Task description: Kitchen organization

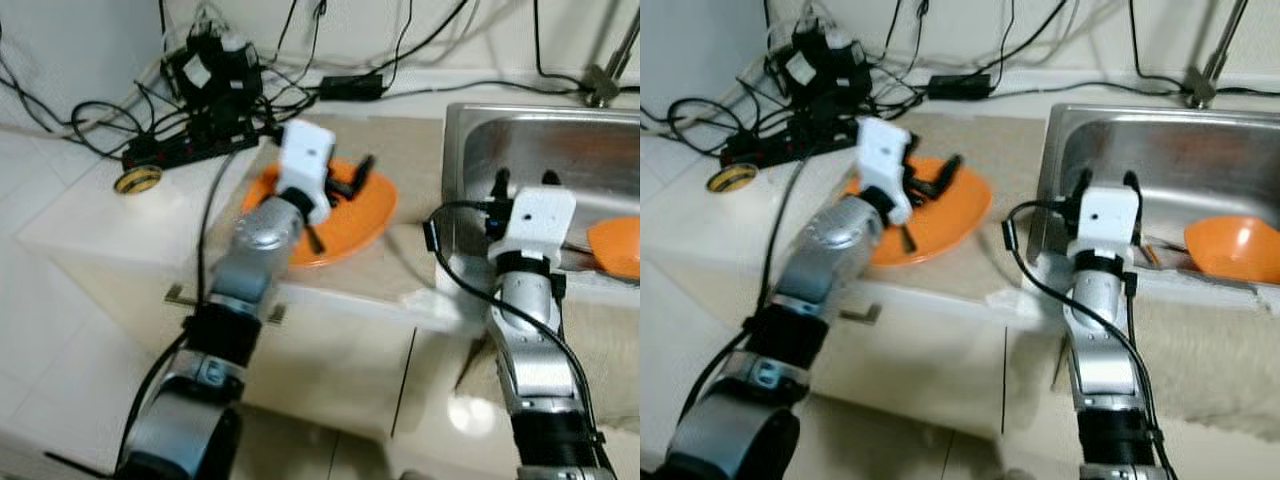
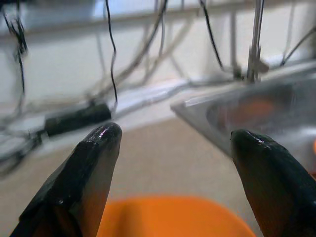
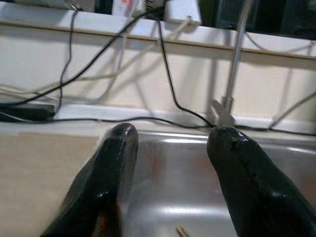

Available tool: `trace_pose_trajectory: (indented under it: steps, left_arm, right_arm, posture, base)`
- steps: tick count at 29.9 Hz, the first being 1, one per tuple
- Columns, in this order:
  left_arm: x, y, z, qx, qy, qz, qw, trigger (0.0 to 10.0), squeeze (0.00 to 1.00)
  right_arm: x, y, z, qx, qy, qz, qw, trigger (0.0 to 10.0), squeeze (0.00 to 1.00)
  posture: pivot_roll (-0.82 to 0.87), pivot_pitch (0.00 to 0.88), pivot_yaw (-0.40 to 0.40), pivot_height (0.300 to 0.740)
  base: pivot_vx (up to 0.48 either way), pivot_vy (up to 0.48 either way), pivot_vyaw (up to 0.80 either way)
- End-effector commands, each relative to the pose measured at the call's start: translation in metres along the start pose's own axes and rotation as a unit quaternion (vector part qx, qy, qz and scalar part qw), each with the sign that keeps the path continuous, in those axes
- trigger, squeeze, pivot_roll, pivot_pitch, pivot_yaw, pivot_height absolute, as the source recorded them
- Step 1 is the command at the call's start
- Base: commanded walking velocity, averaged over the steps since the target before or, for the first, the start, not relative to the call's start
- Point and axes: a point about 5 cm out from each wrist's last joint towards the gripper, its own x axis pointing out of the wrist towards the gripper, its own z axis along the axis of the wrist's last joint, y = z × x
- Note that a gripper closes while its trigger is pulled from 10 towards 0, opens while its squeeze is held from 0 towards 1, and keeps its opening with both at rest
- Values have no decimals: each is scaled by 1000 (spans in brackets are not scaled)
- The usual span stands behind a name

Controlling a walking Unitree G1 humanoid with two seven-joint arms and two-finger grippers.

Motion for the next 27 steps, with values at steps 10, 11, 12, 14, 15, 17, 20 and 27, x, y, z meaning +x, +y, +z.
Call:
trace_pose_trajectory:
  steps: [10, 11, 12, 14, 15, 17, 20, 27]
  left_arm:
    - [-4, 11, 5, -52, 105, -31, 993, 10000, 0]
    - [-4, 13, 4, -72, 125, -33, 989, 10000, 0]
    - [-4, 16, 2, -81, 145, -35, 986, 10000, 0]
    - [-7, 28, -2, -93, 191, -24, 977, 10000, 0]
    - [-7, 28, -2, -93, 191, -24, 977, 10000, 0]
    - [-10, 35, -5, -112, 227, -17, 967, 10000, 0]
    - [-12, 40, -10, -149, 264, -6, 953, 10000, 0]
    - [-19, 35, -17, -203, 314, -10, 928, 10000, 0]
  right_arm:
    - [0, 12, 5, 18, -6, 21, 1000, 10000, 0]
    - [0, 13, 5, 18, -6, 21, 1000, 10000, 0]
    - [0, 13, 5, 19, -7, 21, 1000, 10000, 0]
    - [1, 16, 6, 18, -10, 23, 1000, 10000, 0]
    - [1, 16, 6, 18, -10, 23, 1000, 10000, 0]
    - [1, 16, 8, 16, -14, 23, 1000, 10000, 0]
    - [2, 15, 8, 17, -14, 19, 1000, 10000, 0]
    - [0, 14, 6, 14, -9, 20, 1000, 10000, 0]
  posture:
    - [-37, 0, 110, 740]
    - [-36, 0, 110, 740]
    - [-34, 0, 111, 740]
    - [-30, 0, 117, 740]
    - [-30, 0, 117, 740]
    - [-31, 0, 123, 740]
    - [-34, 0, 128, 740]
    - [-37, 0, 130, 740]
  base:
    - [0, 0, 0]
    - [0, 0, 0]
    - [0, 0, 0]
    - [0, 0, 0]
    - [0, 0, 0]
    - [0, 0, 0]
    - [0, 0, 0]
    - [0, 0, 0]
